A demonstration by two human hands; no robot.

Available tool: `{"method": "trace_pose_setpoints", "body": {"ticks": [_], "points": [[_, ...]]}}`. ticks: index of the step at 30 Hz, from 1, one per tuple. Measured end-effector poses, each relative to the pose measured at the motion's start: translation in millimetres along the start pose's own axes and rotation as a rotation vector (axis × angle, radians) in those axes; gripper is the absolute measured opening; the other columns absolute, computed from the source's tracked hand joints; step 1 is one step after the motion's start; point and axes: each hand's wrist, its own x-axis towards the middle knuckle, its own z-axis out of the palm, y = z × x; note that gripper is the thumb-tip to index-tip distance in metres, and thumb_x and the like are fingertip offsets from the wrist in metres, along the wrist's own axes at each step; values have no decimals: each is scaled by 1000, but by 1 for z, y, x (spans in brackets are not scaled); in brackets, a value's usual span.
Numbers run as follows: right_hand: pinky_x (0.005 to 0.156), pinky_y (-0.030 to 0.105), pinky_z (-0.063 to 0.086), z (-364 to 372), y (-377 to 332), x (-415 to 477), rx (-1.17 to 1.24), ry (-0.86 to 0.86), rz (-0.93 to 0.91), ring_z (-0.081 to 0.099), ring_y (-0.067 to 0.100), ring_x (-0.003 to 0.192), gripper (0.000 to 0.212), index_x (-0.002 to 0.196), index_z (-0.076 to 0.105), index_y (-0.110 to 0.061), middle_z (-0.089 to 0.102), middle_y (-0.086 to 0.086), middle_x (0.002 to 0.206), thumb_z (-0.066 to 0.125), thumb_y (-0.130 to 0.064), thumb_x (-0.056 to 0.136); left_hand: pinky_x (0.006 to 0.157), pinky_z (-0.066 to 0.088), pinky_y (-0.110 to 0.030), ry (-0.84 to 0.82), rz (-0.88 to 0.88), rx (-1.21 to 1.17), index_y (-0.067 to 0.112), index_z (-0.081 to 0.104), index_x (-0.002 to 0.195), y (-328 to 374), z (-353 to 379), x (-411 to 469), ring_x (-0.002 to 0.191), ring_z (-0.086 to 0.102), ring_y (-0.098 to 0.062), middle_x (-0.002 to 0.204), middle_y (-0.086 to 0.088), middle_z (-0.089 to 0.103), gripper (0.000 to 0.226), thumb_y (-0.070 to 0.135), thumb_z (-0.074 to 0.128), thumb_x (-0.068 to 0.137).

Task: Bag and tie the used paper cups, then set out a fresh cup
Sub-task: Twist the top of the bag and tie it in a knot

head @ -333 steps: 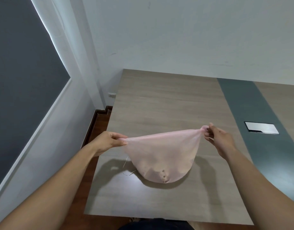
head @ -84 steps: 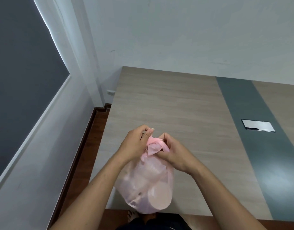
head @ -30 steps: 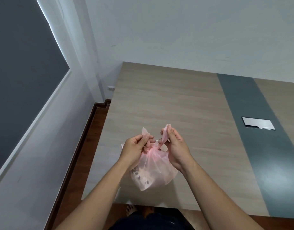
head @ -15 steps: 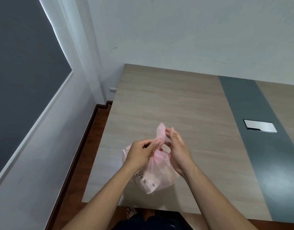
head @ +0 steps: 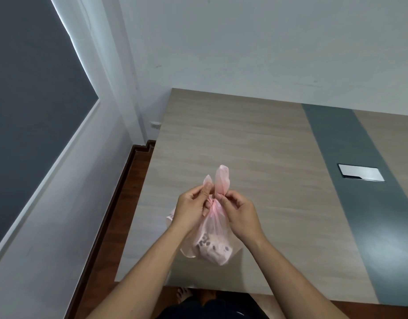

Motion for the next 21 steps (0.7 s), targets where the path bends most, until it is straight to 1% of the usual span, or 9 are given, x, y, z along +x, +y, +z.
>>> {"method": "trace_pose_setpoints", "body": {"ticks": [2, 4, 6, 9, 12, 14, 17, 19, 21], "points": [[80, 39, 56, 1, -1, -3, 69, 50, 43, 72, 14, 84, 19, 96, 83, -20, 81, 4, 90, 76, -36, 104, 59, 53, -21, 14, -12, 27, 13, 83, 116, 6, -1, -1, 61, 59, -12, 93, -4, 85, 33, 36, 59, 114], [81, 37, 55, 2, 1, -4, 160, 96, 112, 71, 15, 85, 22, 95, 83, -15, 81, 11, 94, 75, -34, 104, 70, 64, -22, 14, -44, -22, 18, 79, 120, 11, -1, -4, 73, 75, -14, 106, -7, 88, 28, 34, 56, 116], [82, 40, 56, 4, 1, -3, 236, 145, 170, 72, 20, 86, 25, 93, 83, -13, 82, 16, 98, 78, -36, 102, 83, 67, -25, -12, -62, -30, 11, 79, 114, 11, -2, -6, 93, 84, -17, 108, -9, 87, 26, 33, 65, 112], [85, 44, 58, 7, 4, -3, 279, 172, 211, 74, 26, 86, 25, 91, 85, -14, 82, 18, 99, 81, -38, 99, 96, 67, -35, -29, -95, 10, 5, 82, 113, 4, -3, -6, 100, 83, -22, 107, -12, 87, 25, 27, 80, 102], [97, 55, 62, 11, 4, -3, 320, 141, 238, 77, 44, 103, 23, 96, 86, -15, 84, 15, 101, 81, -37, 99, 82, 67, -25, 95, -69, 121, 11, 85, 109, 0, -5, -4, 93, 84, -15, 98, -1, 88, 21, 26, 70, 110], [96, 52, 62, 12, 4, -2, 375, 143, 274, 77, 42, 99, 25, 97, 86, -13, 85, 13, 104, 81, -37, 99, 74, 63, -22, 180, -34, 172, 15, 84, 105, 0, -3, -3, 81, 81, -9, 92, 7, 87, 29, 29, 60, 115], [97, 47, 58, 16, 5, 1, 490, 129, 344, 74, 28, 99, 28, 104, 86, -6, 83, 15, 109, 78, -32, 102, 86, 65, -37, 238, 16, 174, 18, 79, 102, -4, -2, 1, 86, 79, -22, 99, 12, 87, 36, 33, 51, 118], [110, 54, 56, 19, 5, 3, 574, 98, 398, 78, 33, 115, 26, 114, 85, -3, 82, 20, 119, 74, -25, 104, 88, 63, -41, 272, 7, 114, 17, 77, 101, -5, -2, 5, 81, 76, -20, 100, 9, 87, 38, 35, 48, 119], [111, 55, 57, 22, 4, 3, 601, 61, 428, 76, 37, 122, 26, 118, 83, -1, 81, 22, 123, 71, -20, 106, 85, 62, -41, 308, -37, -29, 14, 74, 100, -7, -5, 11, 79, 73, -21, 98, -1, 87, 37, 35, 49, 119]]}}
